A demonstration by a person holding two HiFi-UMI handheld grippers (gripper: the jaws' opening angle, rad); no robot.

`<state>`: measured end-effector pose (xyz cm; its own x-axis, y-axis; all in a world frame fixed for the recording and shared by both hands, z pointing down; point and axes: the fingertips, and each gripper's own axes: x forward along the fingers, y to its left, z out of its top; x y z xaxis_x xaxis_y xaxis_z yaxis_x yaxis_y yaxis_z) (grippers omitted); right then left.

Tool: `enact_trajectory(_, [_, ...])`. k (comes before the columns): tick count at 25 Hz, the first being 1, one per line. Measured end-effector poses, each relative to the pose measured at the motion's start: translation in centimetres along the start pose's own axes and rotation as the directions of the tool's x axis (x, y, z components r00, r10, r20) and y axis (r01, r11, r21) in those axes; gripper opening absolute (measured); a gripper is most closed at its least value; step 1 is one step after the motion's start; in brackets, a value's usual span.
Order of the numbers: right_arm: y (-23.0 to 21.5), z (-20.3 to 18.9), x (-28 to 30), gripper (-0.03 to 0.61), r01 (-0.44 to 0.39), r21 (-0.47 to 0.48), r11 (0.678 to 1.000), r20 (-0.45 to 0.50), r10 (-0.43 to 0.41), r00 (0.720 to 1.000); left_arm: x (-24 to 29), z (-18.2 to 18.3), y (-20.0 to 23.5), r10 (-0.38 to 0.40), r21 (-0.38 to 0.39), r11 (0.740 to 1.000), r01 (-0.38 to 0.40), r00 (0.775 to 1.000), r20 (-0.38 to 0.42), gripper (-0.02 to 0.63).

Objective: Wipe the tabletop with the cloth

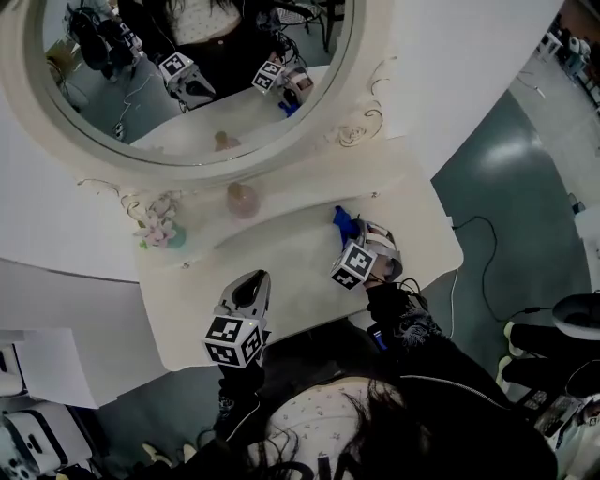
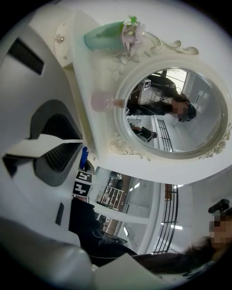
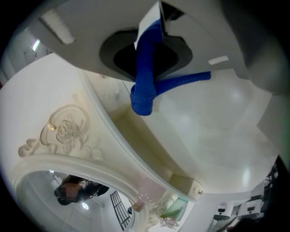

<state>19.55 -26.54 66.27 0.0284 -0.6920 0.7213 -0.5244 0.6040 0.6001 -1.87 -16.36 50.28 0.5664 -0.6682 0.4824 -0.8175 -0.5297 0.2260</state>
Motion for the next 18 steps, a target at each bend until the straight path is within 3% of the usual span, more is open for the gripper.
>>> enact_trajectory(8, [-7.6,-11.7,1.3,0.071,0.071,0.085,0.994,-0.113,-0.061,0.992,5.8,1.4,-5.4,-0.071,0.040,0.997,0.072,0.997,-0.028,0.002])
enact_trajectory(18, [-14.4,-22.6,1.6,0.069,0.170,0.144,0.975,-0.233,-0.134,0.963,7.4,1.5,-7.3,-0.063,0.069,0.995,0.068,0.995,-0.081,0.002])
